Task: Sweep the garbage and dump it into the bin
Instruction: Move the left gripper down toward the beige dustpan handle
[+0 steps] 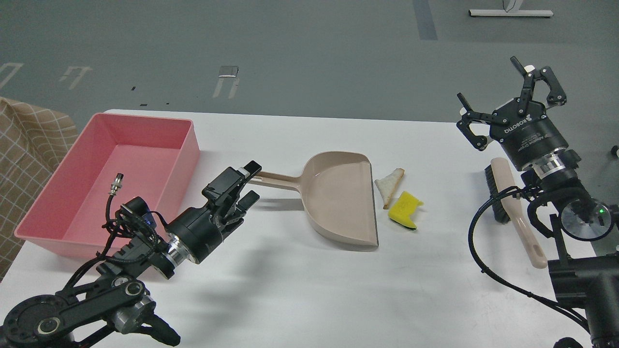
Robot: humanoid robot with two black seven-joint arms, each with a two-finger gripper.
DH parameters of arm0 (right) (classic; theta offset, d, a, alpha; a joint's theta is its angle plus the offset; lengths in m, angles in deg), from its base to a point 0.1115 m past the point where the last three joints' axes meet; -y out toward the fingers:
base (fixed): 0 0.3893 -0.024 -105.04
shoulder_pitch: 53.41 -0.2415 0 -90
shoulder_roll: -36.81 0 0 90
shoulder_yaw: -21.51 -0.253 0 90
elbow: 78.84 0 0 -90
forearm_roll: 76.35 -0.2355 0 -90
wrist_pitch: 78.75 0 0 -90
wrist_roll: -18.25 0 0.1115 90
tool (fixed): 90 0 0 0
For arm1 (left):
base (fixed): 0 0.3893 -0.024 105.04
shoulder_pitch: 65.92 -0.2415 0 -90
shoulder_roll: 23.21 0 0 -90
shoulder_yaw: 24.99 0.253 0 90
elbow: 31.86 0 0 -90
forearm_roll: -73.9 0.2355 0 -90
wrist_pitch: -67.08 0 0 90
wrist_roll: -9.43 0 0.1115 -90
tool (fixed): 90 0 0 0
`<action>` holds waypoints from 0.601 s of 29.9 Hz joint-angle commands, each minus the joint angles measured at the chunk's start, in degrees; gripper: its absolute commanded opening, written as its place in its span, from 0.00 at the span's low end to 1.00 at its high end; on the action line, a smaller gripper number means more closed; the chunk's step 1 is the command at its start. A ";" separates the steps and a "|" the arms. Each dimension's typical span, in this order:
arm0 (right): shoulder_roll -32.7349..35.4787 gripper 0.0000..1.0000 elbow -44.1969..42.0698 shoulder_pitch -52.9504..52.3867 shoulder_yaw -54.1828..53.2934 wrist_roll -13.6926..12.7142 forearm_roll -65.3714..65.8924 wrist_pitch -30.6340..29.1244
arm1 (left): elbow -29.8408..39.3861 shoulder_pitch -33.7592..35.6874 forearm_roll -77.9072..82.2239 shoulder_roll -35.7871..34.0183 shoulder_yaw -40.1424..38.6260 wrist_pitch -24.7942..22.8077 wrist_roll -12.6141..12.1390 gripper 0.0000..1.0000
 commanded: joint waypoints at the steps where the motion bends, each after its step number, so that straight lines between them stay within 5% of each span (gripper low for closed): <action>1: 0.00 1.00 -0.03 -0.02 0.00 0.00 0.00 0.00 | -0.09 -0.15 0.01 0.07 0.97 4.84 -0.36 0.98; 13: 0.09 1.00 -0.03 -0.28 0.00 0.00 0.00 0.00 | -1.23 0.11 1.49 2.53 3.08 10.47 -7.29 0.98; 18: 0.09 1.00 -0.12 -0.37 0.00 0.00 0.00 0.00 | -2.29 0.11 3.78 5.51 3.08 11.87 -7.74 0.98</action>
